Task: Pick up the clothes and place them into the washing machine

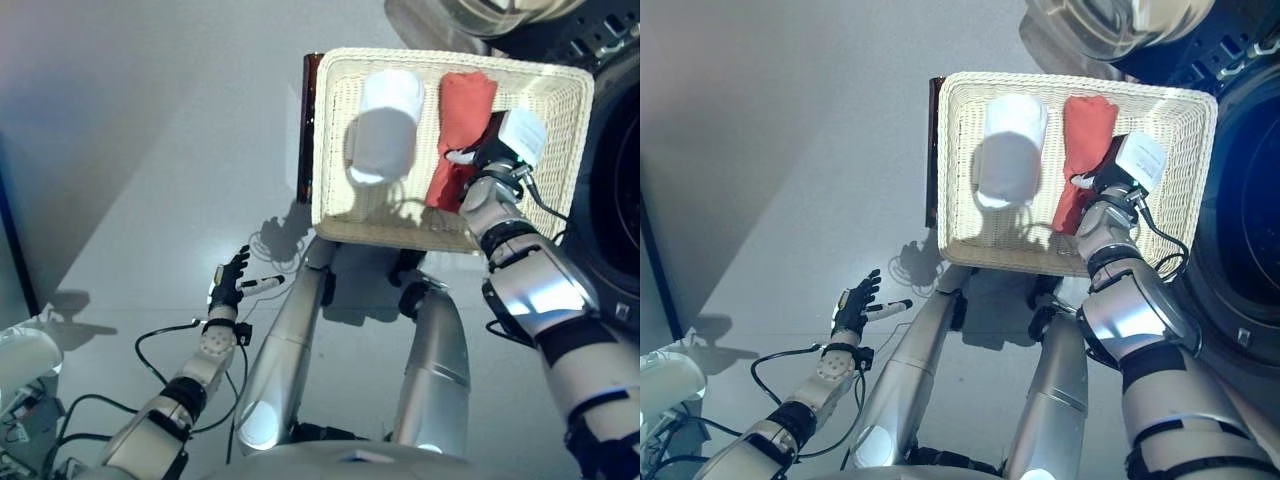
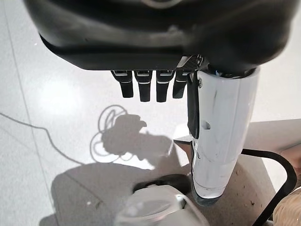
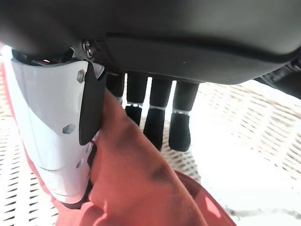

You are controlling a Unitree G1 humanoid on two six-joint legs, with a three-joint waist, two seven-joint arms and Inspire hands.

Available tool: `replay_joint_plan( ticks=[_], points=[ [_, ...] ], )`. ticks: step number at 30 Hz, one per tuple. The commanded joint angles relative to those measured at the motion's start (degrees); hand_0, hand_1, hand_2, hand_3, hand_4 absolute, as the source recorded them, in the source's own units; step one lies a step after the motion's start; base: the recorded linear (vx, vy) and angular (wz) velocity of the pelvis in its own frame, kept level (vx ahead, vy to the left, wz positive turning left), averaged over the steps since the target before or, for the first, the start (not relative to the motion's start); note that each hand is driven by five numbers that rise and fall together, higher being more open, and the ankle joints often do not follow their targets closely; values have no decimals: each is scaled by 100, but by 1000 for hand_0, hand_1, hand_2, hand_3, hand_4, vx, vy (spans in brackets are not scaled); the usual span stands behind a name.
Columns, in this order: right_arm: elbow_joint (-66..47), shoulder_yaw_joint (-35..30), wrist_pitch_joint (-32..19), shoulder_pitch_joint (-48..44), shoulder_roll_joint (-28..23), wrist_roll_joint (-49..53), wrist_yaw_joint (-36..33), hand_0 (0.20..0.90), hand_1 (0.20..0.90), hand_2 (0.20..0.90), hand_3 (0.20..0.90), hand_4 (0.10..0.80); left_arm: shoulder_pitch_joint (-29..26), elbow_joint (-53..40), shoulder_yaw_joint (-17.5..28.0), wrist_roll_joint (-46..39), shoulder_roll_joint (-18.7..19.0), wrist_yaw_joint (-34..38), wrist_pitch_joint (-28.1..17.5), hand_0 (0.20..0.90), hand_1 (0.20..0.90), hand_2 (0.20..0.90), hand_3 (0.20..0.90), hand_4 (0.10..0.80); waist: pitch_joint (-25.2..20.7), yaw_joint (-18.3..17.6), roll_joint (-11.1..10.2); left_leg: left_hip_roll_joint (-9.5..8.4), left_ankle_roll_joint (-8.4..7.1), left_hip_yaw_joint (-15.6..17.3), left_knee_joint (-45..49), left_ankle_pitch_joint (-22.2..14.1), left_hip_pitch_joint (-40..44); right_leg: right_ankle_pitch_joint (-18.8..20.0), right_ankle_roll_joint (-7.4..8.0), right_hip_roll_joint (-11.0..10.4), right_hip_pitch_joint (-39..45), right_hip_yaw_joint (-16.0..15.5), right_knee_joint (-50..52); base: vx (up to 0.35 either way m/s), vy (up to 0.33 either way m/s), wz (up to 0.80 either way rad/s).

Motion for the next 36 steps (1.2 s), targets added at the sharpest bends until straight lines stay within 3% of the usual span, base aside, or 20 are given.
replay_joint_plan(
  ticks=[1,9,12,14,15,16,17,18,21,29,36],
  points=[
    [-27,-109,20,431,57,-127,130,200,200,200,200,300,114,226,113,-34,103,146,-85,900,900,900,900,800,194,-86,219,-44,-97,318,-51,-279,361,749,239,158,758,315,-956,-4,-2,-34],
    [-203,-804,-382,925,-19,757,223,200,200,200,200,300,313,674,218,27,65,35,-16,900,900,900,900,800,8,-303,164,63,-35,456,-28,-408,909,820,247,347,1248,537,-1172,33,6,-9],
    [-615,-1931,-1066,1565,-10,2608,508,200,200,200,200,300,479,844,361,7,40,-158,-29,900,900,900,900,800,-183,-438,152,127,-20,515,-207,-450,1280,865,277,449,1555,658,-1459,108,-3,-38],
    [-685,-2121,-1181,1711,-17,2943,563,200,200,200,200,300,560,828,396,-4,70,-199,-39,900,900,900,900,800,-230,-453,170,130,-17,521,-297,-449,1390,871,283,473,1638,680,-1525,31,-11,-31],
    [-873,-2785,-1543,2045,73,4338,984,200,200,200,200,300,694,714,449,-11,76,-355,-51,900,900,900,900,800,-327,-499,221,146,4,604,-496,-244,1500,1060,259,468,1753,665,-1742,105,-4,-17],
    [-906,-2918,-1638,2195,125,4641,1082,200,200,200,200,300,766,699,481,-28,91,-418,-52,900,900,900,900,800,-426,-501,241,129,-31,552,-575,-420,1675,911,316,480,1877,717,-1777,21,-4,-19],
    [-1086,-3153,-1827,2309,249,5325,1326,200,200,200,200,300,828,651,476,-61,91,-473,-71,900,900,900,900,800,-442,-534,254,147,-2,639,-669,-229,1681,1095,281,490,1888,697,-1891,58,8,-12],
    [-1086,-3153,-1828,2310,249,5326,1327,200,200,200,200,300,829,651,476,-62,92,-474,-71,900,900,900,900,800,-443,-533,253,147,-3,640,-673,-227,1683,1097,281,491,1890,698,-1894,-47,8,-17],
    [-1352,-3764,-2200,2633,455,6687,1734,200,200,200,200,300,1014,696,541,-65,-30,-620,-49,900,900,900,900,800,-666,-607,354,170,-5,670,-840,-234,1888,1078,299,552,2058,786,-2066,92,21,-16],
    [-1972,-4407,-2715,2615,467,7769,2118,200,200,200,200,300,1184,737,445,-117,-237,-765,-113,900,900,900,900,800,-886,-659,586,213,16,727,-826,-301,1982,985,272,643,2081,928,-2011,36,-8,-13],
    [-2194,-4481,-2957,1856,-140,7718,1911,200,200,200,200,300,1211,720,354,-149,-217,-834,-119,900,900,900,900,800,-1022,-584,792,231,-14,749,-964,-273,2004,971,278,669,2021,997,-2050,20,-8,-8]
  ],
)
